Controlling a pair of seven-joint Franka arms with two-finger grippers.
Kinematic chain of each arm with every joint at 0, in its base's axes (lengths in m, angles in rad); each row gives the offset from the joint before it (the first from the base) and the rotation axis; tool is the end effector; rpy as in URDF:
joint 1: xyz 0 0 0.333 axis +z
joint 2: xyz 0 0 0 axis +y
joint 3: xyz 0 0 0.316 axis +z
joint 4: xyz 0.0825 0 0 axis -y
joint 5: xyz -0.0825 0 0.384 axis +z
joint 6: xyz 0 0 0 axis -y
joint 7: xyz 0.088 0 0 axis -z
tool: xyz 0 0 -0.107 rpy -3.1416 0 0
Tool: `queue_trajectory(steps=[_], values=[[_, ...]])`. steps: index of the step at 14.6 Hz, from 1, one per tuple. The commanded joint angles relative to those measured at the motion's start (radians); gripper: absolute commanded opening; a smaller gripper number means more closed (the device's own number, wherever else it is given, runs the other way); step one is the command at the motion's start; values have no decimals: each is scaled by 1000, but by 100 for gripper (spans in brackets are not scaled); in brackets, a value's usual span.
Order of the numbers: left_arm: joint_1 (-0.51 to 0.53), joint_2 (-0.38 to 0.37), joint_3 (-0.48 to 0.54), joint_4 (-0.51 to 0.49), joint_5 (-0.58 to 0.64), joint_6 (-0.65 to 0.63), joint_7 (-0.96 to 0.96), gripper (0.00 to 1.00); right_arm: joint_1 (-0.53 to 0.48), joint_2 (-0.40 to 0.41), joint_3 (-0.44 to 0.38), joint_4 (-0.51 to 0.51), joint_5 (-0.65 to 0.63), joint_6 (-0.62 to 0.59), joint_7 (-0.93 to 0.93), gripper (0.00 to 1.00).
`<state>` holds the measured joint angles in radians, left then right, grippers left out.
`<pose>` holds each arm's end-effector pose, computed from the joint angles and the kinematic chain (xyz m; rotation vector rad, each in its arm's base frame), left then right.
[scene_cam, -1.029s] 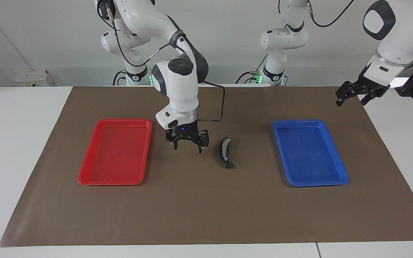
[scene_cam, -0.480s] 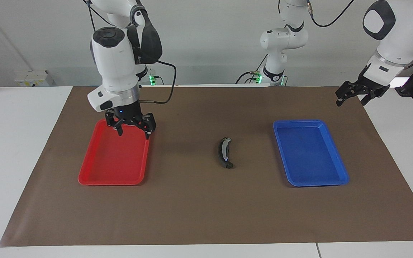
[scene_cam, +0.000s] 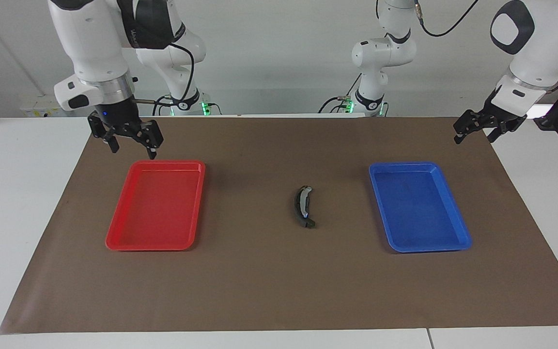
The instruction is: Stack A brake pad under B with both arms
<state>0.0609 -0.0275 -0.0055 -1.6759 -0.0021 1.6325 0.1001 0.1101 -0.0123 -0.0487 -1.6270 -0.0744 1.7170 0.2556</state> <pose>0.5485 0.0302 0.5952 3.1375 -0.0699 -0.0246 0.5637 0.0276 0.6183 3.0668 -0.2878 0.1736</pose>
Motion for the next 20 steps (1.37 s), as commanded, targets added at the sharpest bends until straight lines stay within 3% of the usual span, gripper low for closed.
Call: queue_trajectory(steps=[1,4,8,20], values=[[5,-28,-2,-30,7,9,-10,100,-59,-6,12,15,28,-65,-117,100],[5,-28,-2,-30,7,9,-10,100,-87,-23,12,-19,31,-103,-122,100],[5,-26,-1,-30,7,7,-10,100,-95,-15,12,9,33,-163,-119,100],[5,-28,-2,-30,7,9,-11,100,-93,-15,10,13,64,-185,-130,100]])
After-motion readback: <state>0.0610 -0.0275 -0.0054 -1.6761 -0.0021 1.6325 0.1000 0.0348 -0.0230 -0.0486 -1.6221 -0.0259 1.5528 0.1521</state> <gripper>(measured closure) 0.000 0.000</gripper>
